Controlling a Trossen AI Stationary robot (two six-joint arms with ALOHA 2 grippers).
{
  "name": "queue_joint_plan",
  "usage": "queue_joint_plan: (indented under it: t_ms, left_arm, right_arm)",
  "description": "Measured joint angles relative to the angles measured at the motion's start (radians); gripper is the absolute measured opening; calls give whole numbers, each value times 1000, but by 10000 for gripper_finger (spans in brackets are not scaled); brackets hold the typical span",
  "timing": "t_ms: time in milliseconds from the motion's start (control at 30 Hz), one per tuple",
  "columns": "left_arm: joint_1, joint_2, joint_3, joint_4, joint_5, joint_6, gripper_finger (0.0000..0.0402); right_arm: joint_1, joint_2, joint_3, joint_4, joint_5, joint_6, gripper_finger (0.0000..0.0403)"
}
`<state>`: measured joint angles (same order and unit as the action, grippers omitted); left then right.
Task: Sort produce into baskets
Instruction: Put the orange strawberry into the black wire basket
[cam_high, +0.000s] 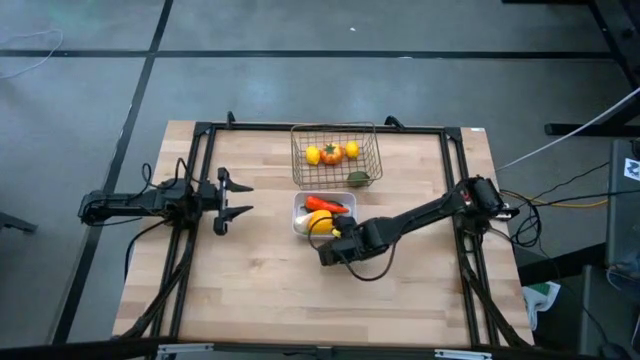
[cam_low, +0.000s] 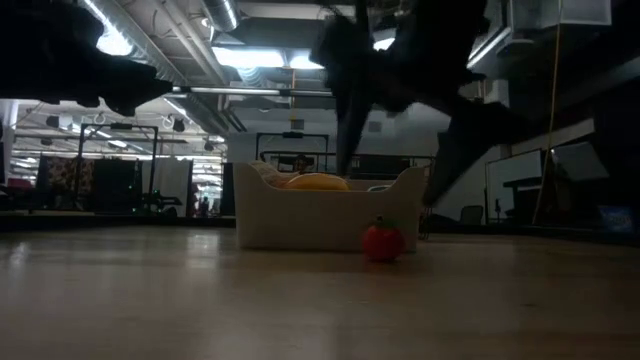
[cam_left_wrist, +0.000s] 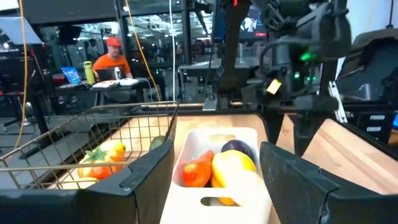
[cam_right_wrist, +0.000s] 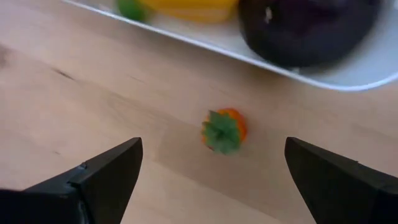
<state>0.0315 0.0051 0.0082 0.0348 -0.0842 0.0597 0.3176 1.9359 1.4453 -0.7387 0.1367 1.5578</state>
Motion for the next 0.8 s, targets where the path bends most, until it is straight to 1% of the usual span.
queue_joint_plan:
  t_ms: [133,367,633,700,800]
  left_arm:
    - [0,0,0,0,0,8,235]
    - [0,3,1,-3,0,10,235]
    - [0,10,0,-4,0,11,235]
    - [0,10,0,-1,0,11,235]
    - [0,10,0,-1,0,11,235]
  right_arm:
    - [-13,29,0,3,-76,10,390]
    - [-30,71,0,52,-99,10,390]
    - [-58,105,0,65,-163,9,389]
    - [-57,105,0,64,-161,9,383]
    - [-57,105,0,64,-158,13,359]
